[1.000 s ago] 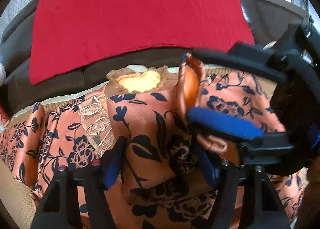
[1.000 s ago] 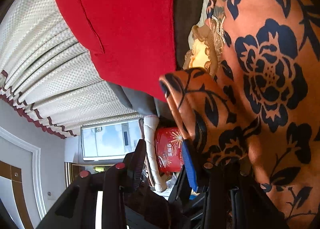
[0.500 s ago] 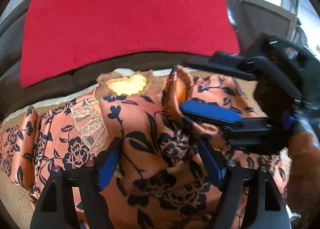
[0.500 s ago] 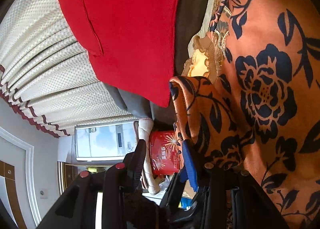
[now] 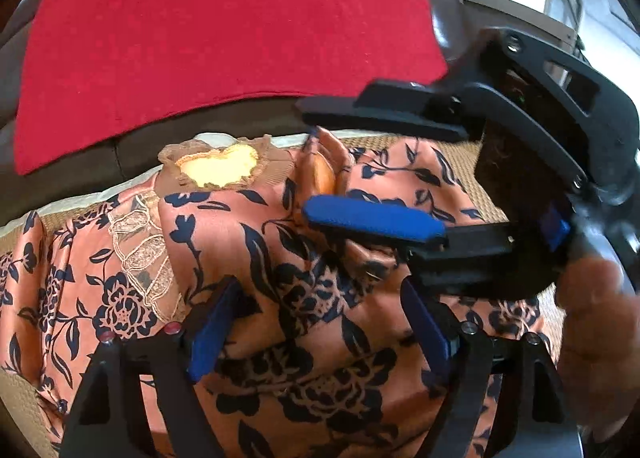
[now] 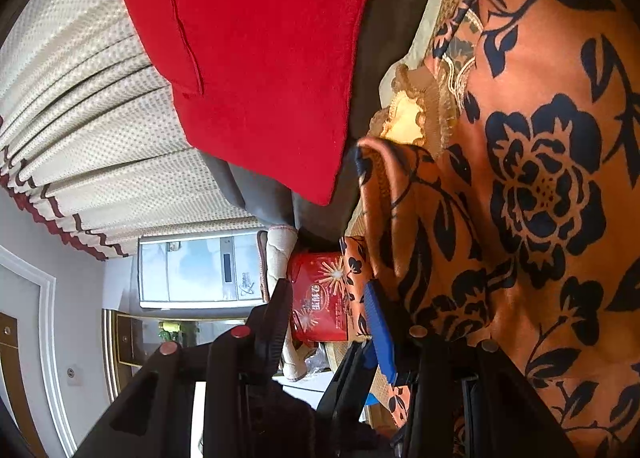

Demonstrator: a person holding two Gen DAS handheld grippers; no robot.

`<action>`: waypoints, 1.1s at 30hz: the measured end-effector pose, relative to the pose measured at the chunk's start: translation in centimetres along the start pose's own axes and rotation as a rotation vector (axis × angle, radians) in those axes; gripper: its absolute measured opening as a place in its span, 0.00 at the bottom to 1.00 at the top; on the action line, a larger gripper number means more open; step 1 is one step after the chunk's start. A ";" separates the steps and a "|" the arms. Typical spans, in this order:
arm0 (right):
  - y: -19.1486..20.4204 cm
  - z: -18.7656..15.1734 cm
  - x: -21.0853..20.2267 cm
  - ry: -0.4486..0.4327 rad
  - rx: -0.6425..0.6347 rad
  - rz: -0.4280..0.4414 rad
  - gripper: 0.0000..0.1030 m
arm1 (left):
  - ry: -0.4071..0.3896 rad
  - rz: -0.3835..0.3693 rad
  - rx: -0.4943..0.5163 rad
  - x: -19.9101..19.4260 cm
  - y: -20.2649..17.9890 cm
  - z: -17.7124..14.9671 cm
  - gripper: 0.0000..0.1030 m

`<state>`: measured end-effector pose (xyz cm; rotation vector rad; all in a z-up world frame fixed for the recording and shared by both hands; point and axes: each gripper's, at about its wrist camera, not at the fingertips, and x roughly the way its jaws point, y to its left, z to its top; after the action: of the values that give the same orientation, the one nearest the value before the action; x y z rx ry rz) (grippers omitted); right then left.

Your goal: Fold small clothes

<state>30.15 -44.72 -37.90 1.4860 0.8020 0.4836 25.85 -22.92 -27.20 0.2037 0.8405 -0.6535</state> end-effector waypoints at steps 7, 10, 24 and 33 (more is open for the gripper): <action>0.4 -0.4 0.5 0.026 -0.019 -0.017 0.40 | 0.015 0.092 0.058 1.3 -0.9 -0.2 0.80; 0.6 -0.5 0.5 0.028 -0.030 -0.020 0.40 | 0.014 0.113 0.063 1.5 -0.9 -0.3 0.74; 1.5 -0.3 -6.2 -0.169 -0.064 -0.230 0.60 | -0.006 0.041 -0.120 1.9 2.8 0.8 0.11; -0.7 -0.3 -4.4 -0.193 -0.053 -0.556 0.26 | -0.079 0.040 -0.165 -2.1 5.2 0.8 0.10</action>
<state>26.86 -47.78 -37.83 1.1720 0.9912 -0.0559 28.45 -18.20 -25.50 0.0452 0.8085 -0.5483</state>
